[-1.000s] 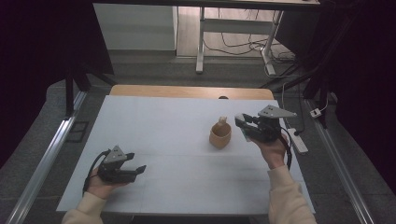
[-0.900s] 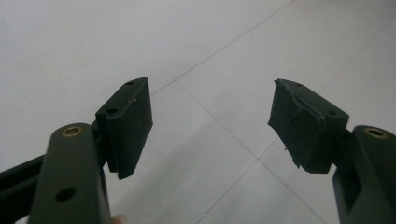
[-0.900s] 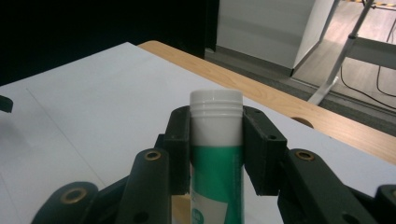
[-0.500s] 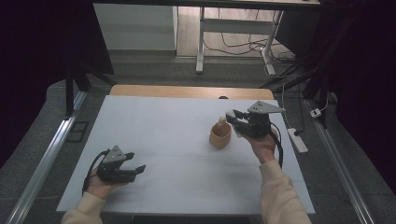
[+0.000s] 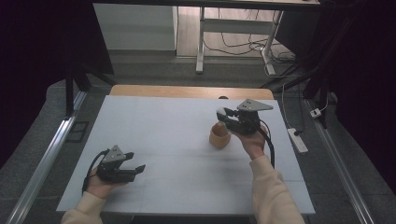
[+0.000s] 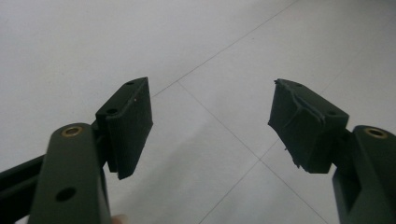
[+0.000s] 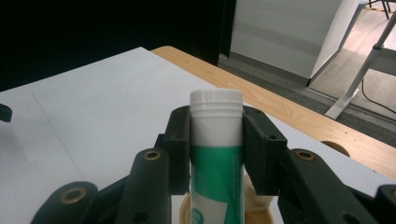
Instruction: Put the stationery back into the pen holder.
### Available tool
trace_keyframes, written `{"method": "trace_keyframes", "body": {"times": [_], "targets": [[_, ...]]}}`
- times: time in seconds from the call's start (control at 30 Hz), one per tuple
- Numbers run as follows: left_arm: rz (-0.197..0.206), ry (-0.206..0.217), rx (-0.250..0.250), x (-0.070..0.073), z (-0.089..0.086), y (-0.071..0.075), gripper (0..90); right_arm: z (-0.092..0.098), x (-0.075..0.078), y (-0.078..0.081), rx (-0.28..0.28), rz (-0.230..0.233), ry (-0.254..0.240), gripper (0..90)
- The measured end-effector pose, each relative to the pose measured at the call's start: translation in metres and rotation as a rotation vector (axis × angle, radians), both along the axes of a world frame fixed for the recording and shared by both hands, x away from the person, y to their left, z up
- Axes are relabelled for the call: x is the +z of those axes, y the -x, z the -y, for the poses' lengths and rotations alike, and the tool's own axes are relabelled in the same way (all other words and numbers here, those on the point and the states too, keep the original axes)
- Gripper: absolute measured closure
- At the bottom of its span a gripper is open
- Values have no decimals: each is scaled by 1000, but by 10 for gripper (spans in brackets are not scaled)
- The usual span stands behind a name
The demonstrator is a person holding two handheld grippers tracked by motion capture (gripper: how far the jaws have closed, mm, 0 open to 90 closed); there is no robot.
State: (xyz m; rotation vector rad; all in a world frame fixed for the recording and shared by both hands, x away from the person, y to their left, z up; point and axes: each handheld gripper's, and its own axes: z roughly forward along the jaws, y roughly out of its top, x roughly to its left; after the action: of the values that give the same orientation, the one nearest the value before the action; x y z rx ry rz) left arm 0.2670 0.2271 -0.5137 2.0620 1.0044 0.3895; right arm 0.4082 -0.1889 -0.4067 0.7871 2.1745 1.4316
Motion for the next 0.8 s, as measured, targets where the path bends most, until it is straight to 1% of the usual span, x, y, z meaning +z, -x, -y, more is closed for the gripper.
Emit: {"method": "trace_keyframes", "body": {"times": [0.1, 0.13, 0.2, 0.27, 0.43, 0.8], "targets": [[1, 0, 1, 0, 0, 0, 293, -4, -3, -4, 1, -3, -8, 646], [1, 0, 0, 0, 0, 0, 293, -5, -3, -5, 1, -4, -3, 646], [2, 0, 0, 0, -1, 0, 293, -8, -6, -8, -2, -6, -12, 646], [2, 1, 1, 0, -1, 0, 293, -11, -9, -11, -7, -10, -6, 646], [-1, 0, 3, -1, -2, -1, 293, -15, -15, -16, -4, -16, -11, 645], [0, 0, 4, -1, -3, 0, 293, -18, -19, -21, -7, -19, -20, 645]]}}
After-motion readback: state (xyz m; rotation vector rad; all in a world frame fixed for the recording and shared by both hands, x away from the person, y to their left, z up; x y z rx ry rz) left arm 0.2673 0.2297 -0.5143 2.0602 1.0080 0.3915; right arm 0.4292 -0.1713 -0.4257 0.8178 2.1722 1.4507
